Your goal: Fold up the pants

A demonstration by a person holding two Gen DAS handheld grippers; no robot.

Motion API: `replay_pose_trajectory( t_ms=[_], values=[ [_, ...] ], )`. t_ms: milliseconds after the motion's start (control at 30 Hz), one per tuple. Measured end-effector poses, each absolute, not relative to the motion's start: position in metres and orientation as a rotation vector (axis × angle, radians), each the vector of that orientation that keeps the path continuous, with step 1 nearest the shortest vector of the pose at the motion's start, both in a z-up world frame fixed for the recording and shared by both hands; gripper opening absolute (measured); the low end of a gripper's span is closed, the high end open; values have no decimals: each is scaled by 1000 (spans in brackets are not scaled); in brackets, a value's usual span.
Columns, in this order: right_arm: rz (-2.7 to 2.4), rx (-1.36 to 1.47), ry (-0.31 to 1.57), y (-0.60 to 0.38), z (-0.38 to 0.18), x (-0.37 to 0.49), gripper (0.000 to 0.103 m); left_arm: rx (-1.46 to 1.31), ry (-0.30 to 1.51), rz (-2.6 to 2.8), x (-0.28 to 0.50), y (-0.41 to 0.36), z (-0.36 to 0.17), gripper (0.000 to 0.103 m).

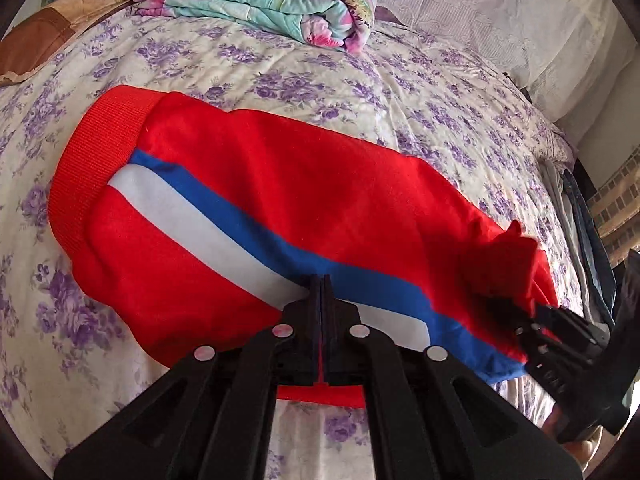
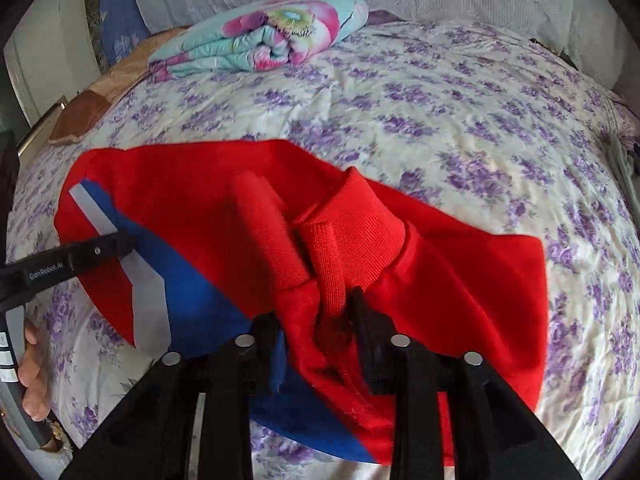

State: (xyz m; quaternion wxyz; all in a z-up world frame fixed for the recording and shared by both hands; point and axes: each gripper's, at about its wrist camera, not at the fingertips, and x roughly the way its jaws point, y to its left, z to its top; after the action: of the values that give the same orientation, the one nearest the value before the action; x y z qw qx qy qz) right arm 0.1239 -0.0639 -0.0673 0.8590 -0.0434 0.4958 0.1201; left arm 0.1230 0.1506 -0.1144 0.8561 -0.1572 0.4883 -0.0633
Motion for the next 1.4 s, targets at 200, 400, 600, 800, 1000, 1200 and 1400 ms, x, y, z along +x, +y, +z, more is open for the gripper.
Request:
replay_pose_trajectory(
  t_ms=[200, 400, 600, 800, 1000, 1200, 1400],
  values=[
    [345, -111, 1071, -49, -55, 108, 72, -362, 1018, -171, 124, 156, -117, 0],
    [382, 43, 975, -74, -22, 105, 69, -384, 1009, -183, 123, 158, -119, 0],
    [388, 31, 1106, -67, -67, 124, 36, -394, 1002, -190, 122, 159, -120, 0],
    [393, 18, 1121, -58, -56, 127, 43, -449, 1001, -220, 124, 167, -123, 0],
    [310, 86, 1043, -75, -48, 154, 35, -488, 1007, -223, 124, 171, -122, 0],
    [311, 77, 1059, -75, -50, 151, 34, -493, 884, -161, 86, 198, -64, 38],
    [406, 144, 863, -102, 14, 88, 71, -586, 869, 36, 53, 252, -47, 78]
  ],
)
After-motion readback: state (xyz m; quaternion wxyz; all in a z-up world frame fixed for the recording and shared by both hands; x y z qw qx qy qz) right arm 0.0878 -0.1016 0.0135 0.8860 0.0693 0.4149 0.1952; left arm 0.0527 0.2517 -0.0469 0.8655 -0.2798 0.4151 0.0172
